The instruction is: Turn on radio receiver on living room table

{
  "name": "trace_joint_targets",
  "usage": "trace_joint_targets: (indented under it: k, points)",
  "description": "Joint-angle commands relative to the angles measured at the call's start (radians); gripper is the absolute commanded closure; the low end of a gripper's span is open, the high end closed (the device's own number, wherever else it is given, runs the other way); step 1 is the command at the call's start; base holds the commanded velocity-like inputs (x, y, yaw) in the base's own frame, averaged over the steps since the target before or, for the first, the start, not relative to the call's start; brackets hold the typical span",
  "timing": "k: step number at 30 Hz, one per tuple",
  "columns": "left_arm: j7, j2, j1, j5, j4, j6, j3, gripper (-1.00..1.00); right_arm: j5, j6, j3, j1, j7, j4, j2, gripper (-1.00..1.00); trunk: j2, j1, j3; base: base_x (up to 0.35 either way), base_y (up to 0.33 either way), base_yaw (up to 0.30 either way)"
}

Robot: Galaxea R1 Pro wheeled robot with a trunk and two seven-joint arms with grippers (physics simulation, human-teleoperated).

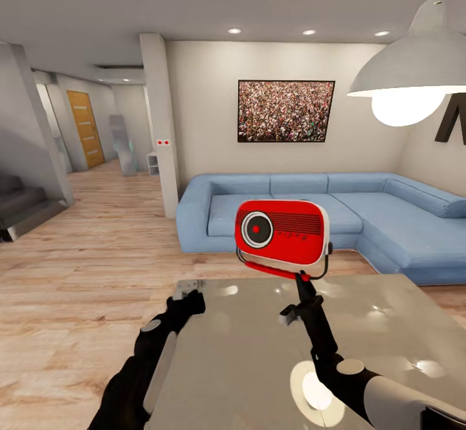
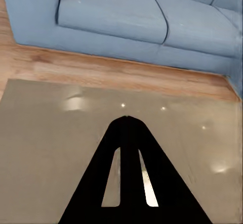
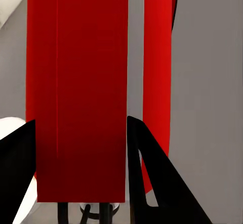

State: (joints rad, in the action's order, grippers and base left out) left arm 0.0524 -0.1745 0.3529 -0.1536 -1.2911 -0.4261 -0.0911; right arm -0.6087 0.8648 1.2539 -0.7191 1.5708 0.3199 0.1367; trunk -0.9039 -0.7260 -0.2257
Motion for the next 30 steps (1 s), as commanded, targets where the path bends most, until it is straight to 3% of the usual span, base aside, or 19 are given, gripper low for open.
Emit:
trace_joint_targets:
  k: [1,6,9,11,16,21,25,30]
  points:
    - [-0.014,0.0,0.014,0.0,0.0,-0.009,0.0,1.0,-0.003,-0.001,-0.002,0.0,0.0,-0.003,0.0,1.0,0.0,0.0,0.0,0.0,0.0,0.0]
    - [-0.055,0.0,0.07,-0.005,0.0,-0.023,-0.005,1.0,-0.003,-0.001,-0.001,0.0,0.0,-0.025,0.0,1.0,0.0,0.0,0.0,0.0,0.0,0.0]
    - [-0.076,0.0,0.098,-0.016,-0.002,-0.032,-0.039,1.0,-0.003,0.0,-0.001,0.0,0.0,-0.03,0.0,1.0,0.0,0.0,0.0,0.0,0.0,0.0]
    - [-0.082,0.0,0.112,-0.042,-0.006,-0.038,-0.067,1.0,-0.003,0.0,-0.001,0.0,0.0,-0.032,0.0,1.0,0.0,0.0,0.0,0.0,0.0,0.0]
    - [-0.087,0.0,0.158,-0.146,-0.019,-0.044,-0.133,1.0,-0.004,0.0,-0.001,0.0,0.0,-0.035,0.0,1.0,0.0,0.0,0.0,0.0,0.0,0.0]
    - [-0.089,0.0,0.207,-0.187,-0.018,-0.046,-0.16,1.0,-0.004,0.001,-0.001,0.0,0.0,-0.058,-0.001,1.0,0.0,0.0,0.0,0.0,0.0,0.0]
    - [-0.088,0.0,0.241,-0.245,-0.017,-0.045,-0.209,1.0,-0.005,0.0,-0.002,0.0,0.0,-0.065,-0.002,1.0,0.0,0.0,0.0,0.0,0.0,0.0]
    - [-0.088,0.0,0.275,-0.297,-0.017,-0.045,-0.232,1.0,-0.005,0.0,-0.001,0.0,0.0,-0.069,-0.002,1.0,0.0,0.0,0.0,0.0,0.0,0.0]
